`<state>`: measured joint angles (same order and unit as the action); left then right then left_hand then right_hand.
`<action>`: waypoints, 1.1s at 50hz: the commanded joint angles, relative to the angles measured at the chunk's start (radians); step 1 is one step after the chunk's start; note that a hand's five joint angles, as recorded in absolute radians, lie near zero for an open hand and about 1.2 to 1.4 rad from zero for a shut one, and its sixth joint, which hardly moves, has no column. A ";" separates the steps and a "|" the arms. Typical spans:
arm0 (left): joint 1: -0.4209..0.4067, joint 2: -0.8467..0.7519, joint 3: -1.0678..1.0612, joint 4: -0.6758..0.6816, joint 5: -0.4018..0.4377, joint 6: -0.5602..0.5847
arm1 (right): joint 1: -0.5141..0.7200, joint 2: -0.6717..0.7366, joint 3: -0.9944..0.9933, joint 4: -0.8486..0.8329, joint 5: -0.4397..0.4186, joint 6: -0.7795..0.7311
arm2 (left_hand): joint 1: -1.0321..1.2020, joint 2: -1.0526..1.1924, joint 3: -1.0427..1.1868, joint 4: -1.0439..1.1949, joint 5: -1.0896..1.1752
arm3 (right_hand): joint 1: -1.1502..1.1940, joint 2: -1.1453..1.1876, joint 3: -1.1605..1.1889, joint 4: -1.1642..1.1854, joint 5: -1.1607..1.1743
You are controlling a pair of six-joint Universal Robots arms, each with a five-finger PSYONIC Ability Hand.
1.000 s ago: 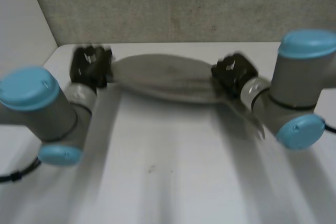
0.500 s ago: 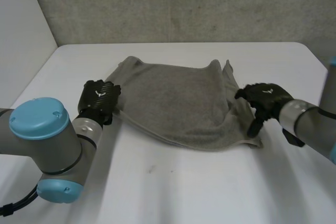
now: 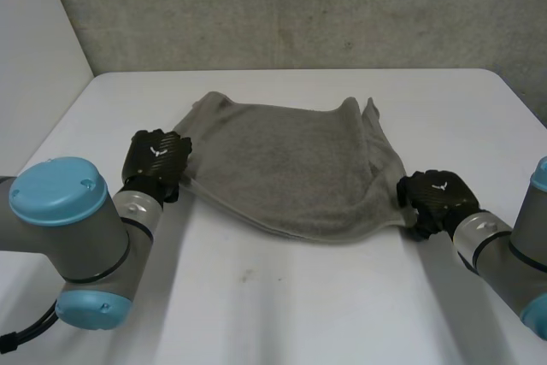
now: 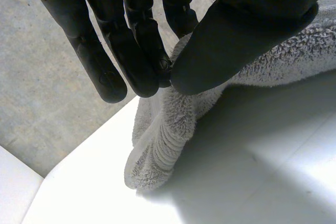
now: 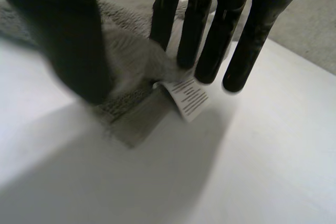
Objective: Fold the towel.
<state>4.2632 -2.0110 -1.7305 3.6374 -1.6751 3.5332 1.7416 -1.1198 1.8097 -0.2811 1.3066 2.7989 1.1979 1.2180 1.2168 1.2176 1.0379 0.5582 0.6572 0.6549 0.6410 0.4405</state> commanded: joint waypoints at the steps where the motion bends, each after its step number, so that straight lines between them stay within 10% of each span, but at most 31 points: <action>1: -0.002 0.000 -0.012 -0.029 0.001 -0.007 | -0.011 -0.008 -0.019 -0.084 0.006 0.033 | 0.198 0.178 0.179 0.179 0.184 | 0.838 0.739 0.741 0.755 0.781; 7: -0.011 0.000 -0.034 -0.063 0.003 -0.007 | -0.030 -0.021 -0.032 -0.086 0.010 0.036 | 0.198 0.178 0.179 0.179 0.184 | 0.838 0.739 0.741 0.755 0.781; 12: -0.017 0.006 -0.044 -0.095 0.003 -0.005 | -0.045 -0.034 -0.035 -0.079 0.003 -0.011 | -0.621 -0.641 -0.640 -0.641 -0.636 | 0.838 0.739 0.741 0.755 0.781; 18: 0.003 0.070 -0.037 -0.125 0.014 -0.005 | -0.057 -0.035 -0.026 -0.076 0.003 -0.104 | -0.834 -0.854 -0.853 -0.854 -0.849 | 0.838 0.739 0.741 0.755 0.781; 25: 0.075 0.113 -0.031 -0.157 0.064 0.003 | -0.093 -0.040 -0.010 -0.078 0.003 -0.200 | -0.841 -0.861 -0.859 -0.860 -0.855 | 0.838 0.739 0.741 0.755 0.781; 40: 0.290 0.039 0.075 -0.296 0.589 0.009 | -0.086 -0.037 -0.010 -0.078 0.000 -0.193 | -0.776 -0.796 -0.795 -0.796 -0.791 | 0.838 0.739 0.741 0.755 0.781; 55: 0.280 -0.222 0.407 -0.459 0.640 0.156 | -0.086 -0.031 0.004 -0.047 0.000 -0.202 | -0.617 -0.637 -0.636 -0.637 -0.632 | 0.838 0.739 0.741 0.755 0.781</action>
<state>4.5493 -2.1336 -1.4619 3.2893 -1.0309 3.5954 1.6554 -1.1519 1.8101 -0.3424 1.3084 2.6041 0.4529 0.4515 0.4521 0.4513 0.2780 0.9326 1.1673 1.1836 1.1924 0.9811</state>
